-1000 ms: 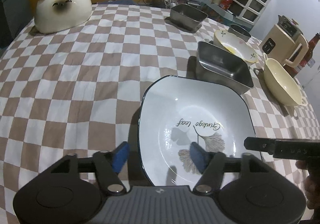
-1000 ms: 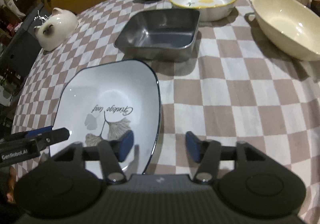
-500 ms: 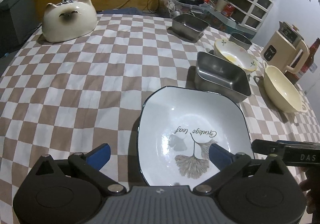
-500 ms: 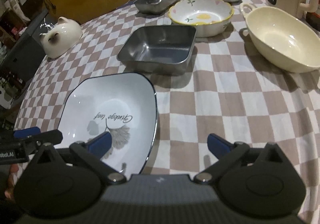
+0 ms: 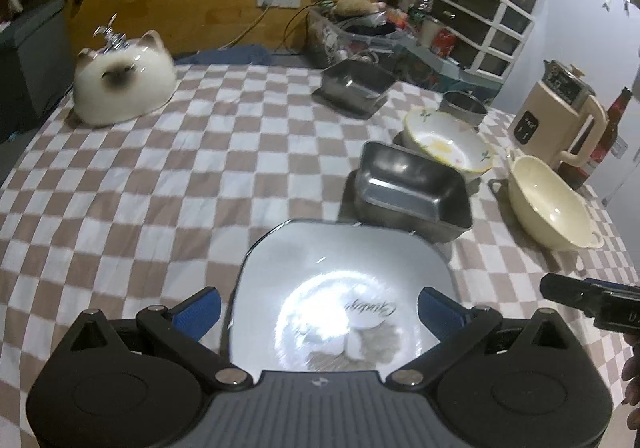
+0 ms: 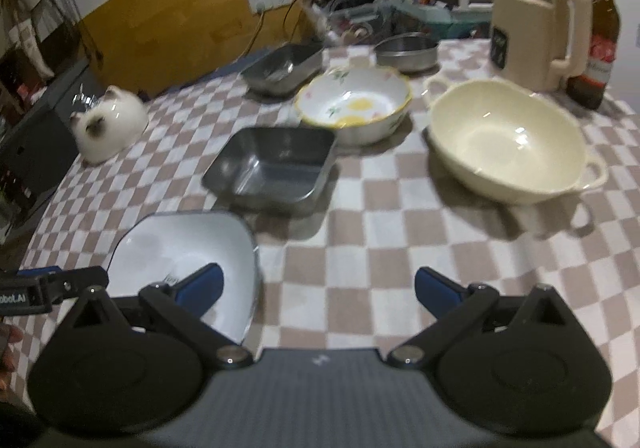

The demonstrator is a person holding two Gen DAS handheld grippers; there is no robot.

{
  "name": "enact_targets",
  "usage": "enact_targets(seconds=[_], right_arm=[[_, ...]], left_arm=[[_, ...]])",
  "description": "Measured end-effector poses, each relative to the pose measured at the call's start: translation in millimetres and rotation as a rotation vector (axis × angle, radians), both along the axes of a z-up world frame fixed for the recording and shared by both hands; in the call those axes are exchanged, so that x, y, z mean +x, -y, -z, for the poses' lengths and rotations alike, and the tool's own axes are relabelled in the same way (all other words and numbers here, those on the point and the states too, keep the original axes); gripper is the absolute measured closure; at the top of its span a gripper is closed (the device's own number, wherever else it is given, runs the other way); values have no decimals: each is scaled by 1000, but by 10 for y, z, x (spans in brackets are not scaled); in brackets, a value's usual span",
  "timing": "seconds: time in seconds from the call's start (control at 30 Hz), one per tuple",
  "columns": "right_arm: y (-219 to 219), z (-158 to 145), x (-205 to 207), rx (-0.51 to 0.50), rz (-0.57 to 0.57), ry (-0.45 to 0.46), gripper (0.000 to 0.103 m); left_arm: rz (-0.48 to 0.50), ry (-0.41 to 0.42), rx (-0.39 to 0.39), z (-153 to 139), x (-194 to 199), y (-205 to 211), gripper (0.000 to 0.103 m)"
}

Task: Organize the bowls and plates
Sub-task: 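Move both grippers to the cream two-handled bowl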

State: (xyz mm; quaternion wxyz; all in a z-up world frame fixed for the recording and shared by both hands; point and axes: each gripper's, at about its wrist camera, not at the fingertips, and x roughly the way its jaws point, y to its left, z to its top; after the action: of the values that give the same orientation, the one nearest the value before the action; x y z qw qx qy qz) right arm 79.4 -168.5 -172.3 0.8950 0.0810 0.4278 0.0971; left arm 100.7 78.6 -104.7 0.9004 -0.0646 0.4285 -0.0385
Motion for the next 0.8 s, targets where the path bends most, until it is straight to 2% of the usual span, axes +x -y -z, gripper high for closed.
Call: enact_targets(seconds=[0.33,0.8], right_arm=[[601,-83,-64,-9,131,45,0],[1391,-21,-90,16,312,66,0]], left_arm=[[80,76,18,-164,300,482,0],[320,114,43,-197,784,1413,0]])
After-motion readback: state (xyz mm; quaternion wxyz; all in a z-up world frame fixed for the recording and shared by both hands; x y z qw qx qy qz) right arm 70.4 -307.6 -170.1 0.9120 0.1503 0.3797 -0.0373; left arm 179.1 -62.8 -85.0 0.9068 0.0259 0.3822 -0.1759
